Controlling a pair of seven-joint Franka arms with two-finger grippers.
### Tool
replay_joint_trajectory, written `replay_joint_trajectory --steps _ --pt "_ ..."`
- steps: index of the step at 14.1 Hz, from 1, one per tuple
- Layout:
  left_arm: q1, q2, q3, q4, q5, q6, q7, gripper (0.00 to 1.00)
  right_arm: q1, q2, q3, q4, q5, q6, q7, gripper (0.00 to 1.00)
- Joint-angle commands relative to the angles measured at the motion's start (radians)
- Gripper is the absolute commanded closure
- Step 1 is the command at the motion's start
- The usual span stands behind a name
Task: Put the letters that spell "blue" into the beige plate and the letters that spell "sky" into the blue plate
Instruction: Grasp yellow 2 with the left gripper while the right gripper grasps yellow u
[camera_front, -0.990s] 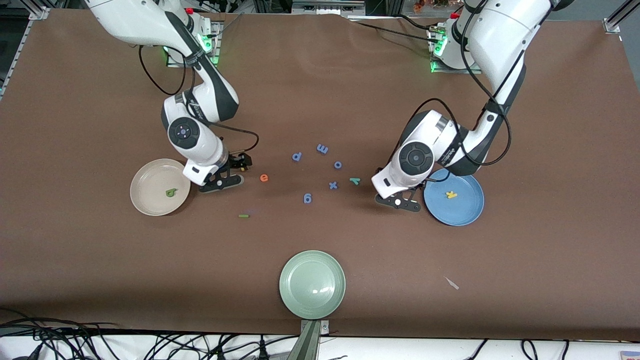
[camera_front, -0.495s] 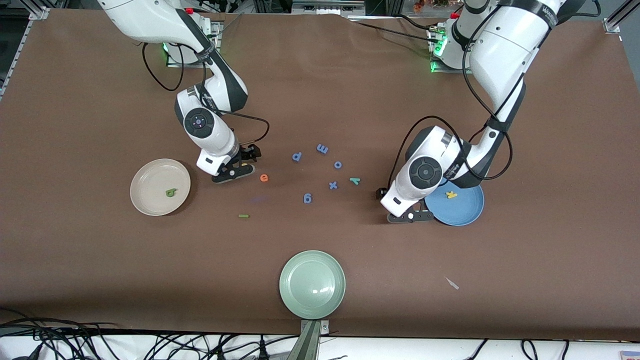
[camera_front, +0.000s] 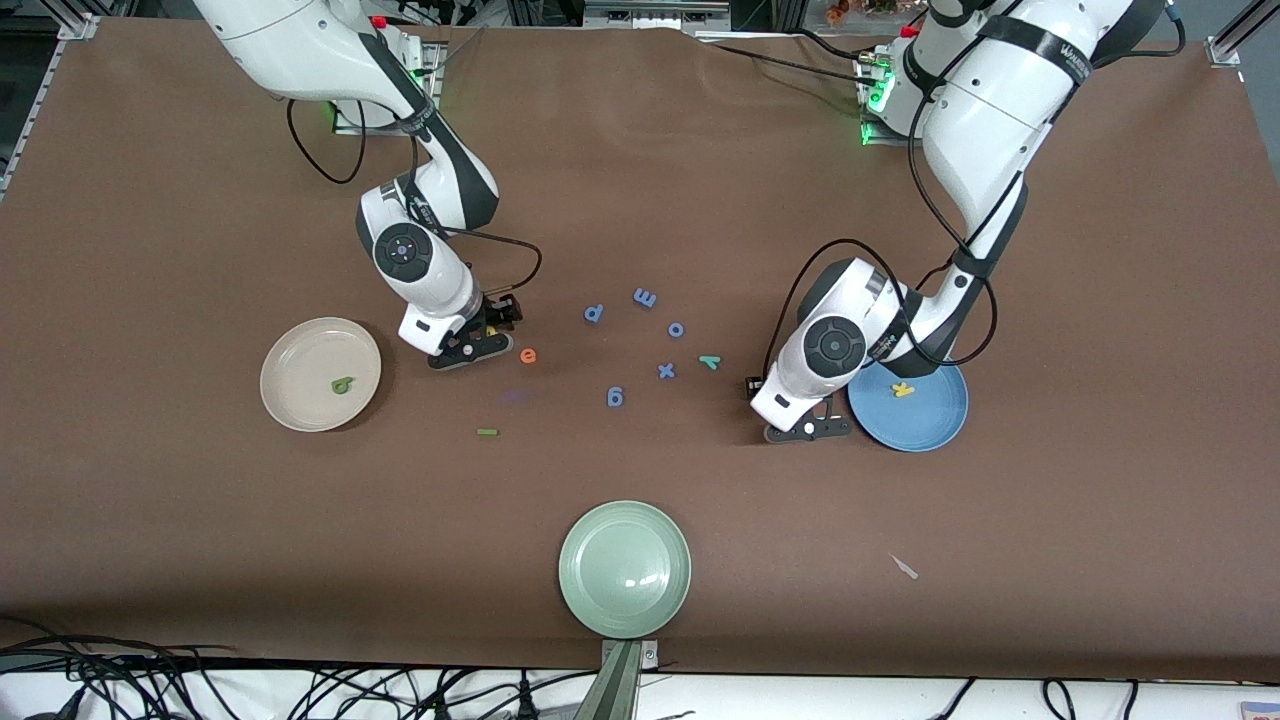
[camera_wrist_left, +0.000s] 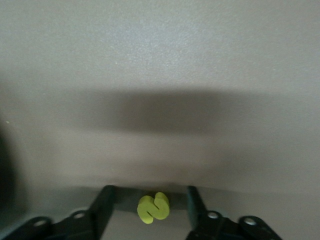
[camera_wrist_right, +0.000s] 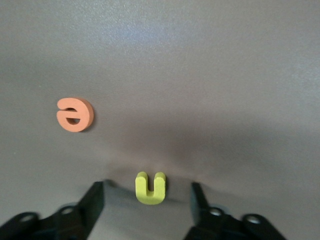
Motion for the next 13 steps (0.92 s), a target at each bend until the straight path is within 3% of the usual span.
replay_joint_trajectory --steps 1,3,4,6,7,13 --pt "-0.003 -0.012 0.006 -0.022 -0.011 0.007 -0.005 0.42 0.001 0.000 0.000 -0.008 -0.032 0.015 0.009 0.65" --pt "-0.001 -0.015 0.005 -0.030 -0.011 0.006 -0.005 0.52 0.001 0.000 0.000 -0.007 -0.033 0.015 0.005 0.92" --pt "0.000 -0.016 0.005 -0.036 -0.011 0.006 -0.005 0.62 0.001 0.000 0.000 -0.004 -0.033 0.015 0.003 1.00" --pt "0.003 -0.018 0.005 -0.039 -0.011 0.001 -0.005 0.77 -0.007 -0.003 -0.002 0.016 -0.033 0.007 -0.007 1.00" --pt "0.003 -0.019 0.005 -0.039 -0.011 -0.002 -0.005 0.79 -0.010 -0.012 -0.011 0.028 -0.033 -0.005 -0.015 1.00" --pt "0.022 -0.093 0.005 -0.016 -0.010 -0.105 0.027 0.81 -0.010 -0.060 -0.180 0.143 -0.032 -0.223 -0.254 1.00"
